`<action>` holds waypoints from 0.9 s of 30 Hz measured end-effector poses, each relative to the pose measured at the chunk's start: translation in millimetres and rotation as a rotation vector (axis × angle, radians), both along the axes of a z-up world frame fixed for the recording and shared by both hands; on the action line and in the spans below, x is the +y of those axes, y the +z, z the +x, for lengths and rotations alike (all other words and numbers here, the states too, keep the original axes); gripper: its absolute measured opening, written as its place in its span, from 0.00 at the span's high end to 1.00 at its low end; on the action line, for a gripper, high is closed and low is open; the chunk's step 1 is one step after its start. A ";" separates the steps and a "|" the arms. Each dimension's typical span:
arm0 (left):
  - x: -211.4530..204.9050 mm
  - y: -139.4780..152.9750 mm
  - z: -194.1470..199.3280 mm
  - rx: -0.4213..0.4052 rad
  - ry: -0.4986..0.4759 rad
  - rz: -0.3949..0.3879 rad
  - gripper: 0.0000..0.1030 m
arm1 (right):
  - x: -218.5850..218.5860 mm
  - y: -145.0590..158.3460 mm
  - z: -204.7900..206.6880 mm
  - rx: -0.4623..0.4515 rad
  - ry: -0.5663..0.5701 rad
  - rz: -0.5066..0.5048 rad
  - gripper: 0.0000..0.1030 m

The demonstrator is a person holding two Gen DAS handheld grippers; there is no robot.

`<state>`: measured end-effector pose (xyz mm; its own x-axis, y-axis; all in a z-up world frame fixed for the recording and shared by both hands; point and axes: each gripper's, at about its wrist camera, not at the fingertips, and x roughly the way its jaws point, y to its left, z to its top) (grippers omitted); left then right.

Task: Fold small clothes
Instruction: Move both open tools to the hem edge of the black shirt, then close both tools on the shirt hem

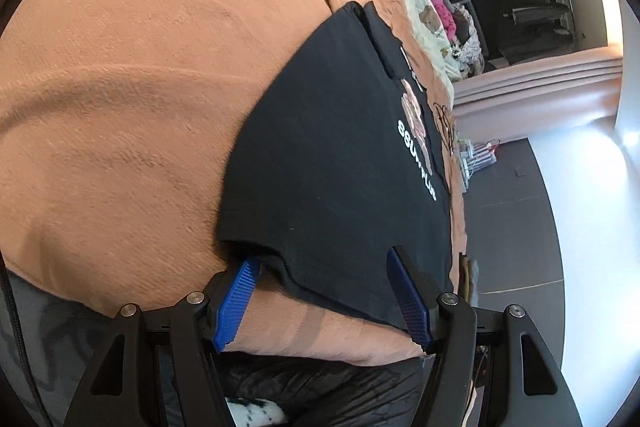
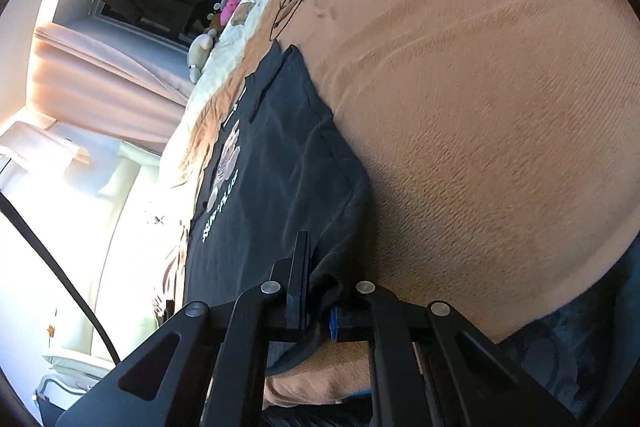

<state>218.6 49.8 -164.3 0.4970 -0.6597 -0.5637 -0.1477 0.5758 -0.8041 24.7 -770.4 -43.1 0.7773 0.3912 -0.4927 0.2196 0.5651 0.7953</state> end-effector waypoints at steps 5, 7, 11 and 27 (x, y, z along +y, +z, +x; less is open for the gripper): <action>-6.1 -0.3 -0.9 0.003 -0.004 -0.030 0.35 | 2.8 -4.5 1.6 0.024 0.002 -0.003 0.96; -4.9 -0.3 1.3 -0.007 0.010 -0.011 0.35 | 2.6 -3.6 4.3 0.028 0.002 -0.004 0.96; 5.0 0.9 8.1 -0.027 0.074 -0.009 0.35 | -0.8 -2.0 6.3 0.030 -0.004 0.001 0.96; 9.1 1.5 27.9 -0.037 0.115 0.063 0.46 | -2.4 -4.9 27.7 0.059 0.020 0.002 0.96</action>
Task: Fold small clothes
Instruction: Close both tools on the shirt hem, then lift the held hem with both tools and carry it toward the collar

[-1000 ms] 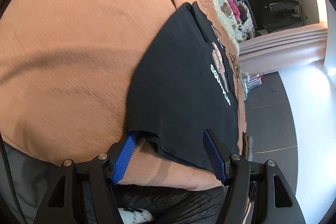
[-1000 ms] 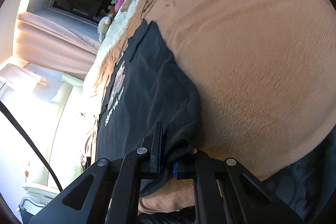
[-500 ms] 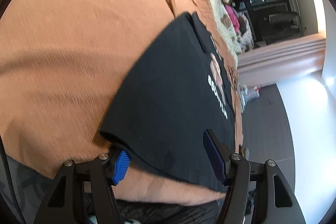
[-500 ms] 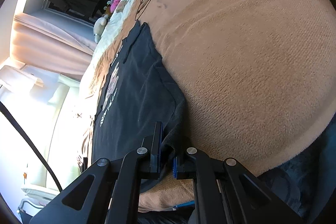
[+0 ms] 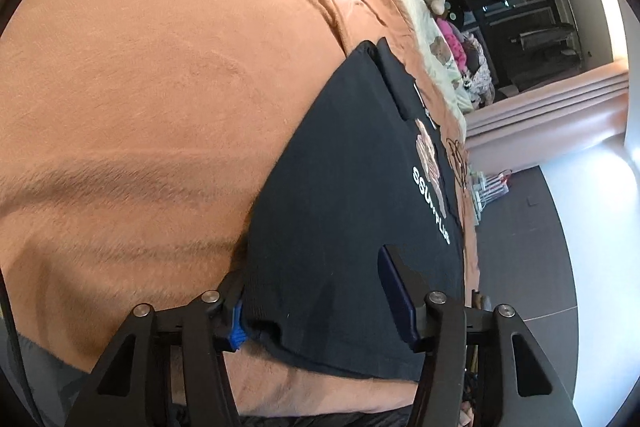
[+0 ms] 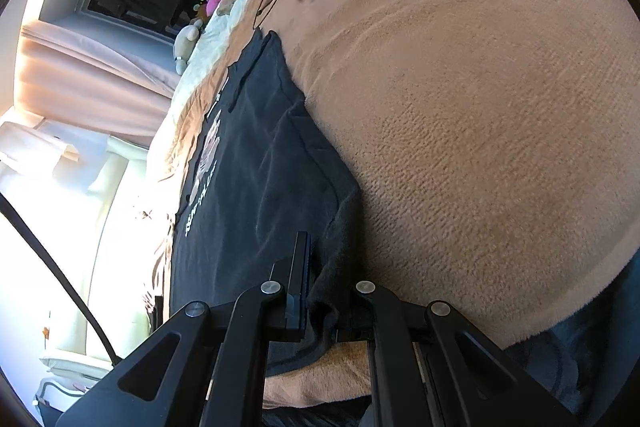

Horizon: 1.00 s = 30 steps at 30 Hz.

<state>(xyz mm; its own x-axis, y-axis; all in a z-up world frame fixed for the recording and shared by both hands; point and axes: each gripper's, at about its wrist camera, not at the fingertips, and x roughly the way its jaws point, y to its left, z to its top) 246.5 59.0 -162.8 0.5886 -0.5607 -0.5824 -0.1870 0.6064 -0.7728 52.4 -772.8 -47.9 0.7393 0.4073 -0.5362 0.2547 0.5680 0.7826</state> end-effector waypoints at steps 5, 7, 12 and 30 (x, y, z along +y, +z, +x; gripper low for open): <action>-4.1 -1.5 11.5 0.049 -0.003 0.056 0.88 | 1.0 3.1 9.1 -0.005 -0.011 -0.019 0.96; -1.2 -0.9 10.9 0.063 0.002 0.089 0.96 | 2.4 8.3 9.5 -0.008 -0.012 -0.040 1.00; 15.5 14.1 2.2 0.014 0.009 0.088 0.97 | 3.7 22.5 0.7 -0.031 -0.008 -0.076 1.00; 47.5 99.9 -35.1 -0.166 0.016 0.019 0.98 | 14.2 75.0 -46.9 -0.189 0.043 -0.064 1.00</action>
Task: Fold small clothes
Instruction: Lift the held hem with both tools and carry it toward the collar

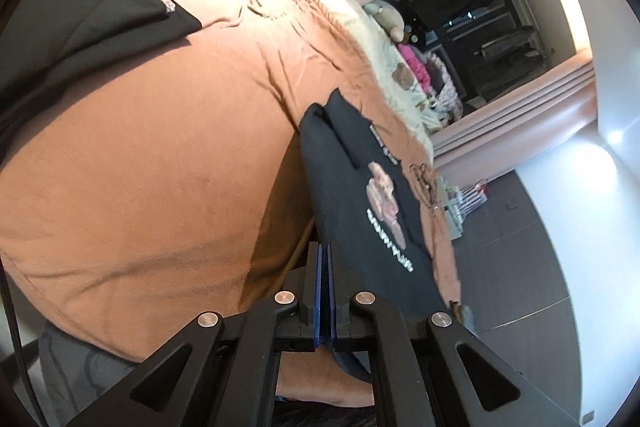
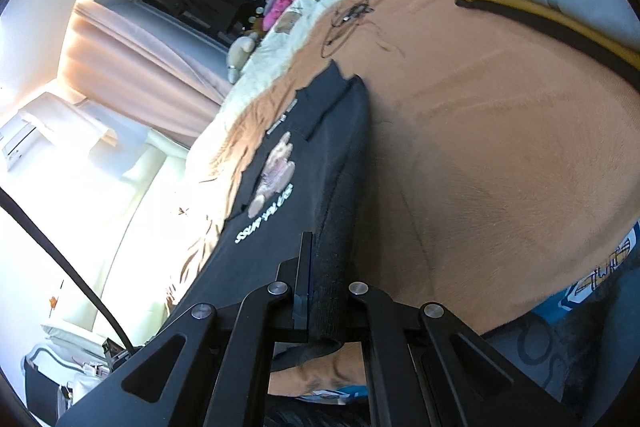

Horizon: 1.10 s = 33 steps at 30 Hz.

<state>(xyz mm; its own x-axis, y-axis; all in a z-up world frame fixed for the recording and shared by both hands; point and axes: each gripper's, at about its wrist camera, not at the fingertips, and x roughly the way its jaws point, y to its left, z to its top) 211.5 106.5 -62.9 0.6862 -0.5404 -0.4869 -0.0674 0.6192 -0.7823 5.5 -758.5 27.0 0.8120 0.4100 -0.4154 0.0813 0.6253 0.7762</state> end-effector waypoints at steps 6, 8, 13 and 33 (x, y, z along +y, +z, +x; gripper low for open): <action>13.5 17.3 -25.2 -0.046 -0.007 -0.024 0.98 | -2.5 14.7 -19.9 -0.035 0.019 -0.012 1.00; 14.9 22.4 -36.2 -0.054 -0.010 -0.026 0.98 | -2.7 17.1 -28.4 -0.042 0.025 -0.014 1.00; 21.7 35.5 -71.7 -0.074 -0.024 -0.020 0.98 | -2.0 21.7 -51.6 -0.062 0.052 -0.025 1.00; 49.6 58.9 -193.6 -0.152 -0.022 -0.022 0.98 | -30.3 18.1 -128.7 -0.119 0.138 -0.021 1.00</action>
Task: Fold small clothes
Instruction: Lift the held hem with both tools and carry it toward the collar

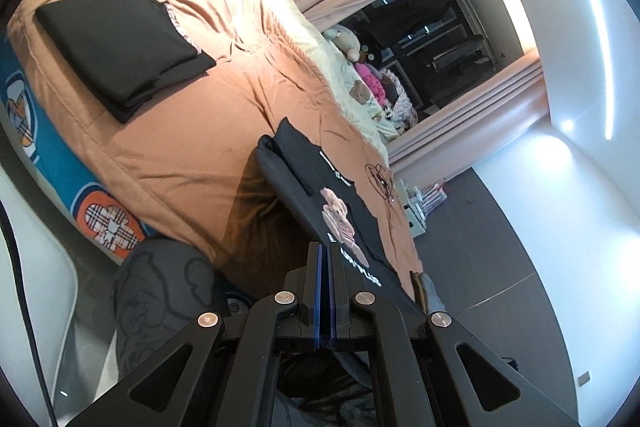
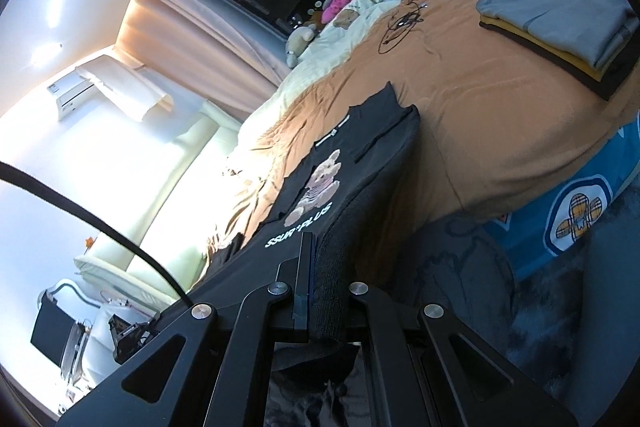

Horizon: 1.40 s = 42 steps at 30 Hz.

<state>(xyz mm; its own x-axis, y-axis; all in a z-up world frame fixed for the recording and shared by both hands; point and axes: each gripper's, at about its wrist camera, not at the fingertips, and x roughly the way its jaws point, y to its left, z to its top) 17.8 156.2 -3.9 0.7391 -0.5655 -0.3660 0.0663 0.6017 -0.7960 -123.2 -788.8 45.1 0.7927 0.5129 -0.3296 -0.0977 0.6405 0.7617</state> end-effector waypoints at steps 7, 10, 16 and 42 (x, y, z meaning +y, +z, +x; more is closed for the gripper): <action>10.5 7.4 -18.7 -0.023 0.002 0.008 0.98 | -7.4 2.2 -5.7 -0.027 0.012 -0.006 1.00; 9.2 8.5 -14.0 -0.030 0.002 0.007 0.98 | -10.3 5.2 6.7 -0.033 0.009 -0.012 1.00; 8.5 14.5 1.1 -0.043 0.008 0.012 0.98 | -8.5 17.6 37.6 -0.051 0.016 -0.037 1.00; -35.9 68.4 201.9 -0.017 0.039 0.170 0.98 | 5.5 37.3 227.7 -0.006 -0.023 -0.123 1.00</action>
<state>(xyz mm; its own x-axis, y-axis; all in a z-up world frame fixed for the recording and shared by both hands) 219.7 120.3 64.4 0.7665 -0.4668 -0.4411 0.0526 0.7301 -0.6813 104.5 -783.3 82.5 0.8058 0.4509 -0.3839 -0.0864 0.7309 0.6770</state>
